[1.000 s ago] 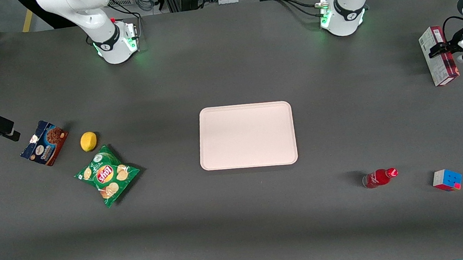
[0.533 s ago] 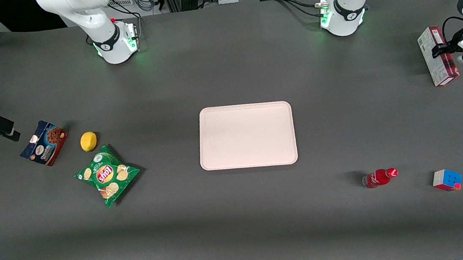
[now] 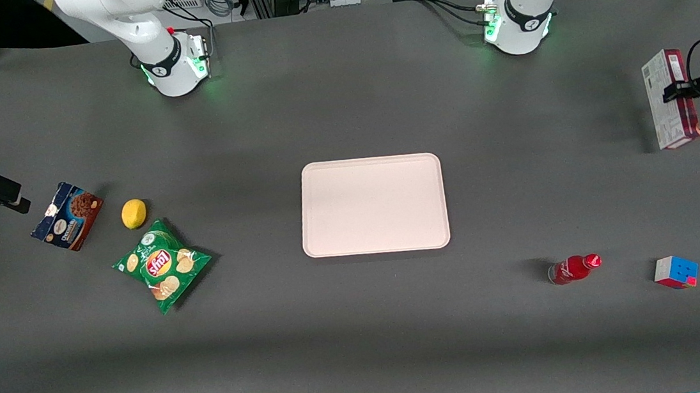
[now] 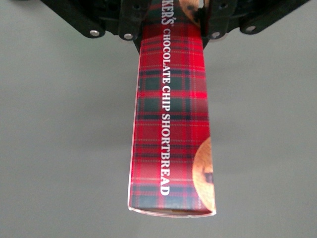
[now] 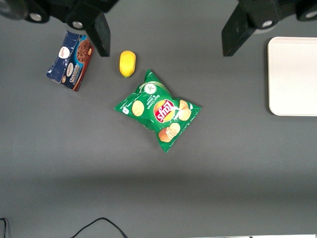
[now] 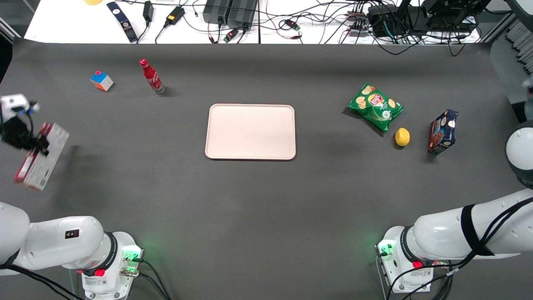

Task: Place red cookie box on tray
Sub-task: 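Lift the shortbread box with the left gripper toward the white tray, then lower the box upright onto the white tray with the left gripper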

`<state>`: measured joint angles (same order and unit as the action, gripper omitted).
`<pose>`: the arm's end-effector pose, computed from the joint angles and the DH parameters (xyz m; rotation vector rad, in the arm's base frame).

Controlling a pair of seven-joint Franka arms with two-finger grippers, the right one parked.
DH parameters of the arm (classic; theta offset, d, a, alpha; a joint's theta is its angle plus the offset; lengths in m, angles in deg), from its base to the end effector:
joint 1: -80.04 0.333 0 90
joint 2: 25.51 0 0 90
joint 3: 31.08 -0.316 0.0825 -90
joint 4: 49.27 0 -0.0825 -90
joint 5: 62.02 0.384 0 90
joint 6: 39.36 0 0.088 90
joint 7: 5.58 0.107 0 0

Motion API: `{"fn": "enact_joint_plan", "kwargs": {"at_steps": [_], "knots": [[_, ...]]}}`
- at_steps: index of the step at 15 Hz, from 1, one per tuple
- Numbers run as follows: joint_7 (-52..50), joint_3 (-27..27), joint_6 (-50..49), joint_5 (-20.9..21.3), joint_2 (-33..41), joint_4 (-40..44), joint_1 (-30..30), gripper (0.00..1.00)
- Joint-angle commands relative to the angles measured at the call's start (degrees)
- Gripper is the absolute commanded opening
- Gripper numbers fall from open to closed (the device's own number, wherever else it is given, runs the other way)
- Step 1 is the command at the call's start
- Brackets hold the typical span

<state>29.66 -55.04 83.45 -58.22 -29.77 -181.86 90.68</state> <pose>0.4000 0.2801 0.2964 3.0479 -0.0781 -0.3719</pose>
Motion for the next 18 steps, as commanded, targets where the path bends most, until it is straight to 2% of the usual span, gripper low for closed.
{"fn": "enact_joint_plan", "kwargs": {"at_steps": [1,3,6,9,11,15,18], "knots": [[-10.68,8.38,-7.74,-0.02,4.69,4.07,-1.06,0.32],[-18.15,13.74,-13.62,-0.46,4.87,8.81,-2.64,0.32],[-29.58,23.14,-23.29,-4.93,5.22,17.59,-3.87,0.33],[-43.19,31.66,-27.0,-6.86,5.14,23.06,-5.37,0.34],[-51.63,36.85,-27.19,-9.68,5.14,24.12,-6.24,0.34],[-67.02,48.81,-24.56,-9.86,2.43,27.72,-7.48,0.33],[-69.87,51.21,-19.39,-9.42,-2.93,29.31,-10.37,0.34]]}}
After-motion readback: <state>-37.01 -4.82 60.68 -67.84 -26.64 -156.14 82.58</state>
